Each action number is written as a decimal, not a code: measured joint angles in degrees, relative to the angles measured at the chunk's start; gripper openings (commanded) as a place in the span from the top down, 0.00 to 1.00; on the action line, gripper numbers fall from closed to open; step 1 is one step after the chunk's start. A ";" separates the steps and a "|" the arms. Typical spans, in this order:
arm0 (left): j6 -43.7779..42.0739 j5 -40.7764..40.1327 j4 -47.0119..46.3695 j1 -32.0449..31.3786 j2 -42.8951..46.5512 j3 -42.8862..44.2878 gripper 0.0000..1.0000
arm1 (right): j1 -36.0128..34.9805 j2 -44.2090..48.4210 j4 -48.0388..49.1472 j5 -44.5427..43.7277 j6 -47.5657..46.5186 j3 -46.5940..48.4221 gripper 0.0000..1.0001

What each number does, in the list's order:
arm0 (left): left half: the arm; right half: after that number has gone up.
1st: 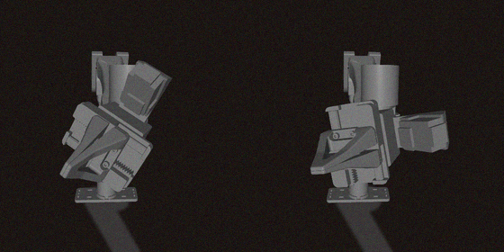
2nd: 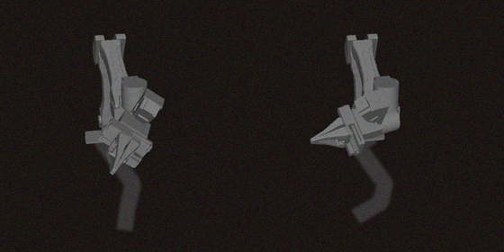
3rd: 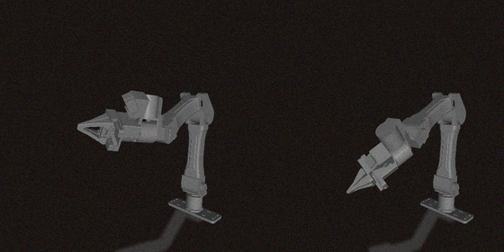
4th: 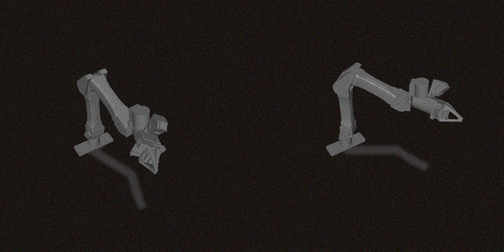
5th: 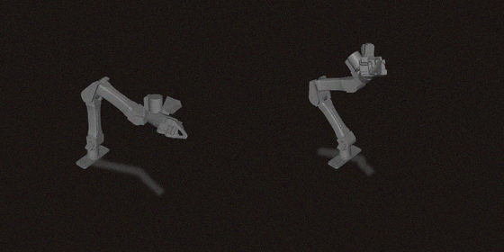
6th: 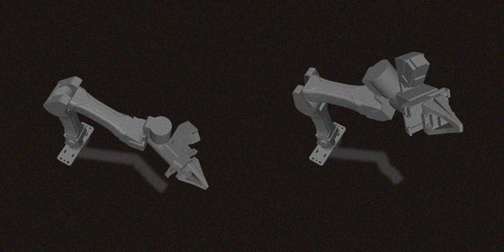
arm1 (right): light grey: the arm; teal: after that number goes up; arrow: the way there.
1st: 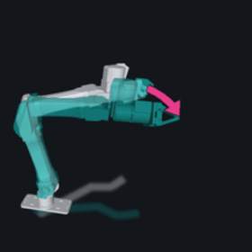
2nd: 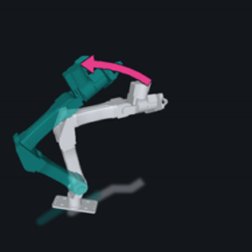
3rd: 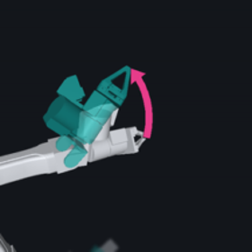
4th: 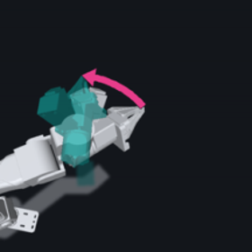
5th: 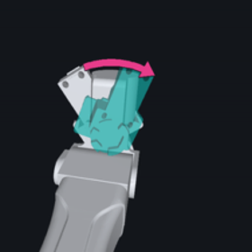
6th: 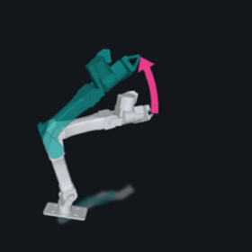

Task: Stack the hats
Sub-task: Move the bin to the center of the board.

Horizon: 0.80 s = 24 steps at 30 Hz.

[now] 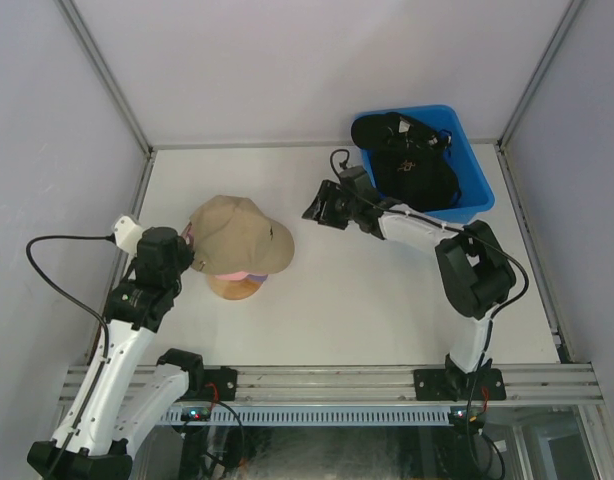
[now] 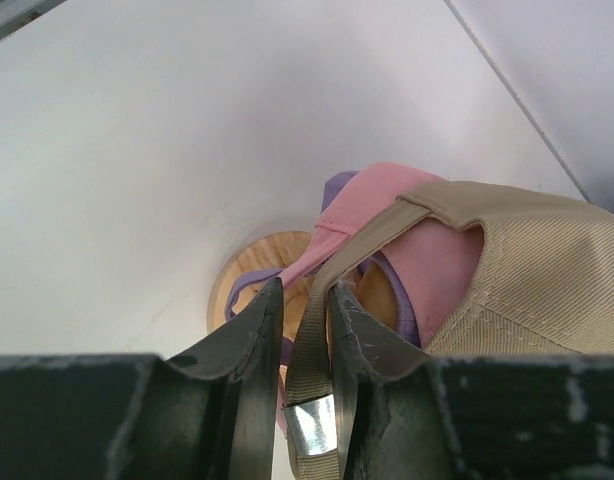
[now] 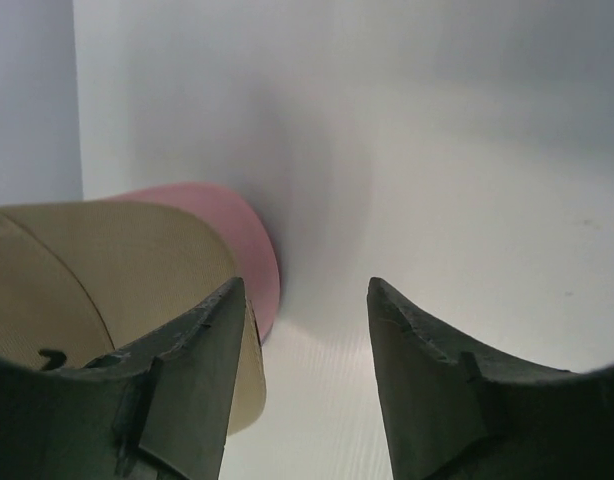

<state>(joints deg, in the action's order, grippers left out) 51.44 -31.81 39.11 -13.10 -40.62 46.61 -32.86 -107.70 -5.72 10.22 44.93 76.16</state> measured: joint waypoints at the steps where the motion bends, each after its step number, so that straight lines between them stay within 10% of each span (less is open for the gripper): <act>1: -0.11 0.00 0.00 0.00 0.00 -0.02 0.71 | 0.07 0.37 1.46 1.09 0.70 -1.70 0.47; 24: -4.59 0.50 -1.38 1.99 -0.90 -1.79 0.71 | -1.14 -1.05 43.65 15.89 21.49 -21.75 0.44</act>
<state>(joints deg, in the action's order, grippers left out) 46.85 -31.31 37.74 -11.11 -41.52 44.82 -34.00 -108.75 37.93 26.11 66.41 54.41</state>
